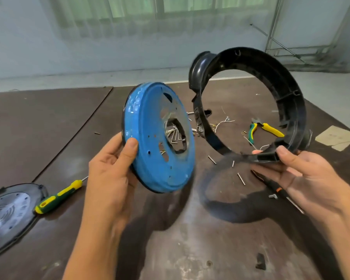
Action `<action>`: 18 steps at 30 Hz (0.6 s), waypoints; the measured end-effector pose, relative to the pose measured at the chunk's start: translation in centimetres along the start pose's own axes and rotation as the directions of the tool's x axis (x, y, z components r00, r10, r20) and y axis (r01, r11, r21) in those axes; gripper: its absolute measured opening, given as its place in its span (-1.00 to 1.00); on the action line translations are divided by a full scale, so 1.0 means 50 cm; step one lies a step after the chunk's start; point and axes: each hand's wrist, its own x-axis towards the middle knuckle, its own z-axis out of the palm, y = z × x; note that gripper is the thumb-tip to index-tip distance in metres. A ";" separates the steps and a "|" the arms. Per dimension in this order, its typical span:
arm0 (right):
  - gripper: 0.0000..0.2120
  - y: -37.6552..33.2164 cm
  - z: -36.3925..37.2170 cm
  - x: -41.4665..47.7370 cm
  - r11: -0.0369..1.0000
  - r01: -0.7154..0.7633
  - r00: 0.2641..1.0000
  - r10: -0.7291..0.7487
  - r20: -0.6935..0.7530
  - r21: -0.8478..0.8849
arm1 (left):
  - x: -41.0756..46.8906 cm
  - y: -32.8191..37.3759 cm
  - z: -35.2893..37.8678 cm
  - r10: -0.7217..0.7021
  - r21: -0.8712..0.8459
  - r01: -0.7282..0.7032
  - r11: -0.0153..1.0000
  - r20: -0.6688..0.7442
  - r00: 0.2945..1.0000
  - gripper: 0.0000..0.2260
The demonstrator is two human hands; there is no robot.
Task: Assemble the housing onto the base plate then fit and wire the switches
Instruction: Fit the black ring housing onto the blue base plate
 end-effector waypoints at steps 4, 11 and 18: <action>-0.75 0.000 0.009 -0.001 0.999 -0.023 1.000 0.022 0.008 0.033 | 0.012 -0.028 0.000 -0.106 -0.155 0.094 0.983 -0.074 0.992 -0.74; -0.73 0.004 0.019 -0.004 0.999 -0.044 0.999 0.044 0.008 0.018 | 0.012 -0.060 0.000 -0.069 -0.035 0.068 0.997 -0.054 0.996 -0.74; -0.74 -0.002 0.012 -0.004 0.999 -0.023 1.000 0.023 0.013 0.029 | 0.000 -0.065 0.022 0.156 0.176 -0.171 0.969 0.095 0.983 -0.80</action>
